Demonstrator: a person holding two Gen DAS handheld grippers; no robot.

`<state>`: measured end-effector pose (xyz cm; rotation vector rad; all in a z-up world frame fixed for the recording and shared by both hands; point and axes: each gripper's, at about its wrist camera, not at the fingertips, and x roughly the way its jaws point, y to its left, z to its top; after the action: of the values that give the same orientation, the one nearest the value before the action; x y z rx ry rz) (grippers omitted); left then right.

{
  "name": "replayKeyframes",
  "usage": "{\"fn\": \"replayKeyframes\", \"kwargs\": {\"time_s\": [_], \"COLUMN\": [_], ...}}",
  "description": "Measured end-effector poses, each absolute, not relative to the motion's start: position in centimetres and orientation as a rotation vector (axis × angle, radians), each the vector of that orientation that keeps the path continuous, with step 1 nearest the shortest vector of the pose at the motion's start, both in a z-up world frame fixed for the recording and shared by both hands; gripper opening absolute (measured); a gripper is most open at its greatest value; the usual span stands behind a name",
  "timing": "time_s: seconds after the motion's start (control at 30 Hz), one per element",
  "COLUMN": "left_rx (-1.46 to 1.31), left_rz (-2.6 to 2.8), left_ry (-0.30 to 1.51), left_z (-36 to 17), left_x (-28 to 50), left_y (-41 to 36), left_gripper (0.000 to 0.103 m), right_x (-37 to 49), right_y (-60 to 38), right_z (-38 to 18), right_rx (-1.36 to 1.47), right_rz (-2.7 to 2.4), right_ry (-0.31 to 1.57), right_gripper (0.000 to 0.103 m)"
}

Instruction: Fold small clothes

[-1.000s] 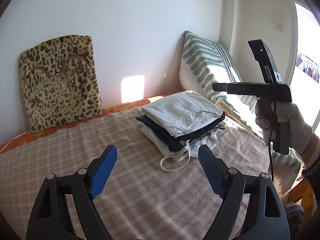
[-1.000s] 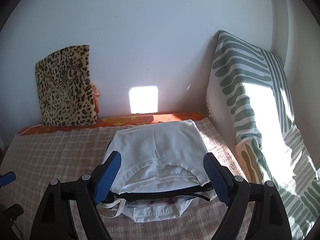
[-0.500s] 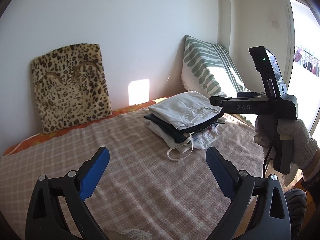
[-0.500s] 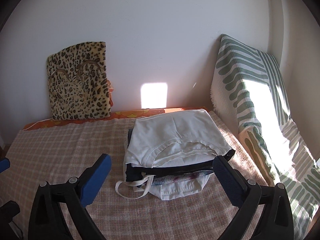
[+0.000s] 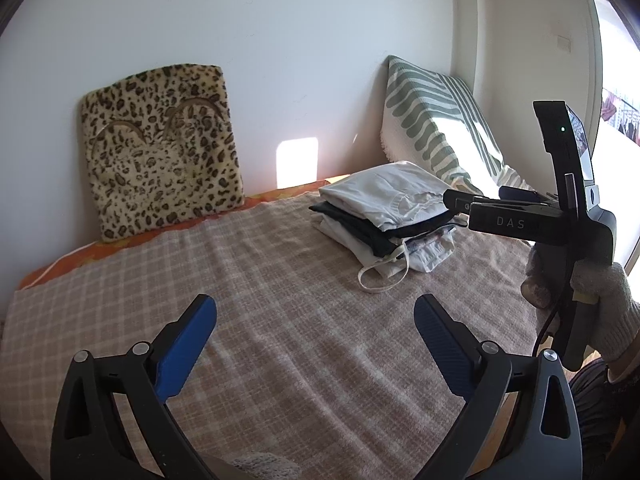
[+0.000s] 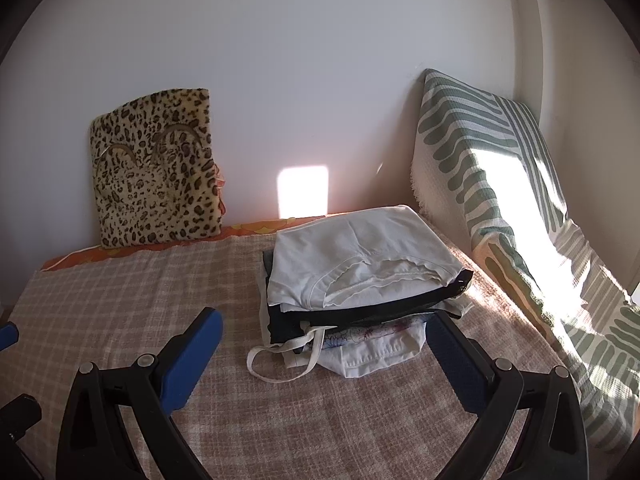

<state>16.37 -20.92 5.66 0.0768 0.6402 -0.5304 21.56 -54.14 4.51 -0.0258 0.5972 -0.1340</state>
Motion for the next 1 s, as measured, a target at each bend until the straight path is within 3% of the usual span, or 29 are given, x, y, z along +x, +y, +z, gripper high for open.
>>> {"fn": "replayKeyframes", "kwargs": {"time_s": [1.0], "left_rx": [0.108], "left_rz": [-0.427], "left_ry": [0.7], "left_z": [3.3], "left_x": [17.1], "left_y": [-19.4], "left_gripper": [0.102], "right_x": [21.4], "right_y": [-53.1], "right_z": [2.1], "right_rx": [-0.007], "right_rz": [-0.15], "right_ry": [0.554], "right_gripper": [0.103]}}
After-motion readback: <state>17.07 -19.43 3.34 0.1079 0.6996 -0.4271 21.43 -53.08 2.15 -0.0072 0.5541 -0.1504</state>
